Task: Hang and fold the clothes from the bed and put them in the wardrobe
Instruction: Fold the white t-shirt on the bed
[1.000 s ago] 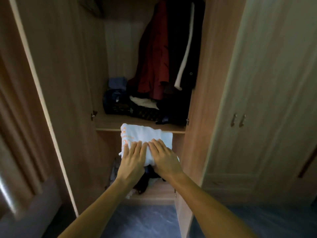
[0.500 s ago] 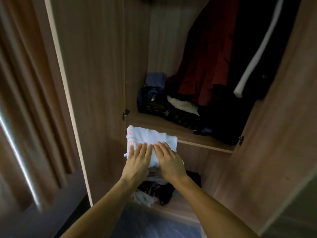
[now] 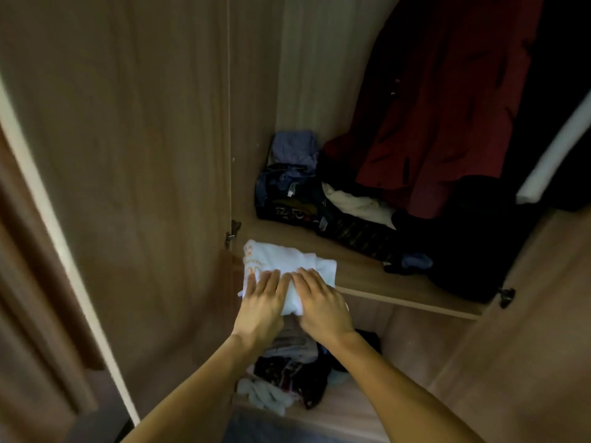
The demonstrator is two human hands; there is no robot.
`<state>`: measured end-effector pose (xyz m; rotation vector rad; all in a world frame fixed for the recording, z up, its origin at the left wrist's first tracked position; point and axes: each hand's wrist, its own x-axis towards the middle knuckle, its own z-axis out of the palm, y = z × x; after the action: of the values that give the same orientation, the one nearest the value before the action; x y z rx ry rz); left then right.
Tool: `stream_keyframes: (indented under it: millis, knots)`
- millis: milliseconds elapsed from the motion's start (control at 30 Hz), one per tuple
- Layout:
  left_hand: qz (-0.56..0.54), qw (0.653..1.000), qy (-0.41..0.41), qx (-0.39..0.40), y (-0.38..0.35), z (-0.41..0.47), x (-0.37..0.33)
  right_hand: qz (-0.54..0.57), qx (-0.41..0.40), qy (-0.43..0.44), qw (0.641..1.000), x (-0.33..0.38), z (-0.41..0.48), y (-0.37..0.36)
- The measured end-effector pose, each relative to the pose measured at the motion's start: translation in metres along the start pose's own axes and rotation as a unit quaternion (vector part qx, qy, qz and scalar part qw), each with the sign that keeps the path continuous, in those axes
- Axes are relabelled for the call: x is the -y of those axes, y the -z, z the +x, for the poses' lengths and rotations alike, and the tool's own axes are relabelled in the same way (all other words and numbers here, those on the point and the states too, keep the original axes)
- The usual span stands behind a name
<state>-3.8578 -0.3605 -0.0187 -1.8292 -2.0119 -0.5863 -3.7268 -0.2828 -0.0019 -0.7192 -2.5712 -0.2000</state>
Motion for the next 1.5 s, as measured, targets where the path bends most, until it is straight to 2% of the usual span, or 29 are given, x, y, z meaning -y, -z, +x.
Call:
stream_keyframes:
  millis: [300, 400, 500, 600, 667, 733, 867, 1100, 1200, 1333, 1500]
  knots:
    - [0.018, 0.996, -0.001, 0.086, -0.083, 0.098, 0.053, 0.055, 0.01, -0.009, 0.998, -0.073, 0.085, -0.08]
    - [0.029, 0.996, -0.001, 0.087, -0.109, 0.14, 0.073, 0.088, 0.008, -0.005, 0.996, -0.098, 0.124, -0.1]
    - [0.063, 0.992, 0.037, 0.098, -0.132, 0.161, 0.092, 0.096, 0.019, -0.015, 0.995, -0.113, 0.155, -0.134]
    - [0.092, 0.982, 0.083, 0.143, -0.168, 0.153, 0.105, 0.106, 0.088, -0.059, 0.989, -0.118, 0.163, -0.183]
    - [0.072, 0.971, 0.129, 0.19, -0.19, 0.142, 0.107, 0.124, 0.132, -0.071, 0.981, -0.116, 0.155, -0.211]
    - [0.079, 0.97, 0.144, 0.181, -0.2, 0.136, 0.108, 0.148, 0.131, -0.074, 0.978, -0.117, 0.146, -0.226]
    - [0.104, 0.969, 0.145, 0.173, -0.212, 0.142, 0.118, 0.183, 0.12, -0.078, 0.973, -0.127, 0.149, -0.235]
    - [0.121, 0.97, 0.129, 0.168, -0.231, 0.175, 0.14, 0.183, 0.181, -0.106, 0.96, -0.131, 0.186, -0.253]
    - [0.123, 0.962, 0.147, 0.196, -0.237, 0.183, 0.145, 0.194, 0.185, -0.108, 0.957, -0.139, 0.192, -0.259]
    - [0.125, 0.949, 0.181, 0.228, -0.214, 0.195, 0.133, 0.168, 0.203, -0.113, 0.958, -0.137, 0.196, -0.249]
    - [0.058, 0.962, 0.168, 0.206, -0.181, 0.18, 0.12, 0.187, 0.167, -0.138, 0.958, -0.124, 0.19, -0.213]
